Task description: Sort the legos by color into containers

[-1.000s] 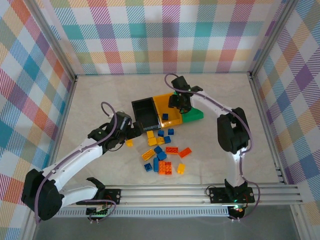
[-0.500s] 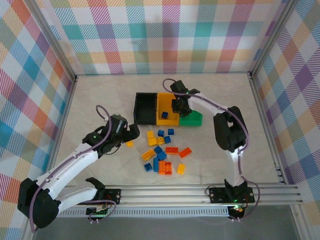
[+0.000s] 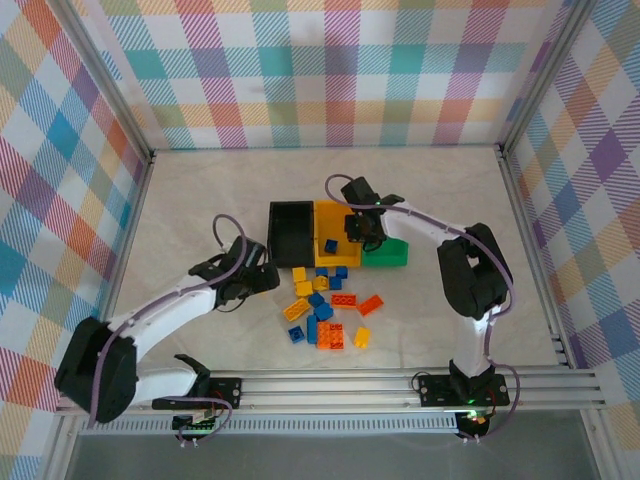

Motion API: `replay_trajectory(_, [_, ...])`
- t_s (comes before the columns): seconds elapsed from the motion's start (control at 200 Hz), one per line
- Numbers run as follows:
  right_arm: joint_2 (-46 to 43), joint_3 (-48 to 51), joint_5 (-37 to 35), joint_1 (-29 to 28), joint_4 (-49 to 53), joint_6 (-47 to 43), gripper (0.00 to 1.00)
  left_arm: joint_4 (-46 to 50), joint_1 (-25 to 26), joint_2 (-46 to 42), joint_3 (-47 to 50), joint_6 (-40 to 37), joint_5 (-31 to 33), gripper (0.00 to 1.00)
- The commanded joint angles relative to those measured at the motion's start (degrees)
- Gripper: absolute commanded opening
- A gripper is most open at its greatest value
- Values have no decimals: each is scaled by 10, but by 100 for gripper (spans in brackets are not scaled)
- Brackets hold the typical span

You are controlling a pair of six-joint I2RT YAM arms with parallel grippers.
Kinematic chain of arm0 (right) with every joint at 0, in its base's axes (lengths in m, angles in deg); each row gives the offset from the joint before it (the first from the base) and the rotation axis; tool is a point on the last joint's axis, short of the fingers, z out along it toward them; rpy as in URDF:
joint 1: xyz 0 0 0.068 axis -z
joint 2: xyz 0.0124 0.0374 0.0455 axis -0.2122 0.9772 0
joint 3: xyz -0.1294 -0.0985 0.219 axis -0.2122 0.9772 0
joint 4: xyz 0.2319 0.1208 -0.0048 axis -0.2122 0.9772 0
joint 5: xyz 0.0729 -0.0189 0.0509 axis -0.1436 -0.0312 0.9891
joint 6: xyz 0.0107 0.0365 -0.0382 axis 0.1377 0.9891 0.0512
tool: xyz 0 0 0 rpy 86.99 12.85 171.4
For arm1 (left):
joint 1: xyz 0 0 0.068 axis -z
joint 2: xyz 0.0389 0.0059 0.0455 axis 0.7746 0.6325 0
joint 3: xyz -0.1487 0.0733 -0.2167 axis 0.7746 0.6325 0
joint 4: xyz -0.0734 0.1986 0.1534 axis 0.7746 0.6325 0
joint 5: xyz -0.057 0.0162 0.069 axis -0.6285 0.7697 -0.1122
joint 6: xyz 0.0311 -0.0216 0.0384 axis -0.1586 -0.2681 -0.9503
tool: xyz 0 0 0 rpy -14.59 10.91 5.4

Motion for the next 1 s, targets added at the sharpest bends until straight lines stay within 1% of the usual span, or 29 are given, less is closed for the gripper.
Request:
replay_trajectory(0.0, [-15,19,8,-11,5,-6,7,-65,-5,43,5,-6,-16,82])
replay_trajectory(0.11, [-18,25,6,-12,6,4,8,-76,-5,77,1,-3,-12,68])
replay_trajectory(0.165, [-21,28,6,-13,4,6,11,-76,-5,87,1,-2,-3,65])
replay_trajectory(0.225, [-26,34,4,-14,-3,8,21,-76,-5,99,2,-2,11,63])
replay_trajectory(0.24, [-29,36,4,-15,-6,8,24,-94,-5,103,2,-3,14,62])
replay_trajectory(0.285, [-35,40,3,-15,-12,9,34,-104,-5,114,3,-8,21,60])
replay_trajectory(0.34, [-42,41,4,-16,-17,9,47,-111,-5,129,2,-10,25,55])
replay_trajectory(0.38, [-49,41,4,-17,-22,9,55,-115,-5,138,1,-10,27,49])
replay_trajectory(0.41, [-55,41,4,-17,-23,9,59,-115,-5,143,0,-10,30,46])
replay_trajectory(0.47, [-70,43,1,-18,-27,12,65,-115,-5,147,1,-10,33,39])
replay_trajectory(0.525, [-86,47,3,-18,-34,15,68,-113,-5,142,5,-10,33,32])
replay_trajectory(0.59, [-107,54,3,-18,-39,22,69,-103,-4,125,11,-8,31,20])
replay_trajectory(0.65, [-131,66,0,-18,-46,32,71,-88,-3,92,18,-3,27,9])
replay_trajectory(0.68, [-144,75,-4,-18,-47,40,71,-86,-1,69,20,1,22,5])
replay_trajectory(0.72, [-164,89,-9,-18,-54,49,72,-57,3,36,20,6,17,0])
replay_trajectory(0.795, [-198,122,-18,-18,-60,71,73,-39,13,-12,2,16,-2,0])
replay_trajectory(0.845, [-224,147,-19,-18,-66,84,73,-29,21,-23,-24,20,-11,0])
replay_trajectory(0.9, [-251,176,-17,-18,-73,94,73,-21,31,-17,-61,23,-15,0])
replay_trajectory(0.995, [-288,219,-10,-18,-69,108,73,-23,42,26,-125,22,-16,0])
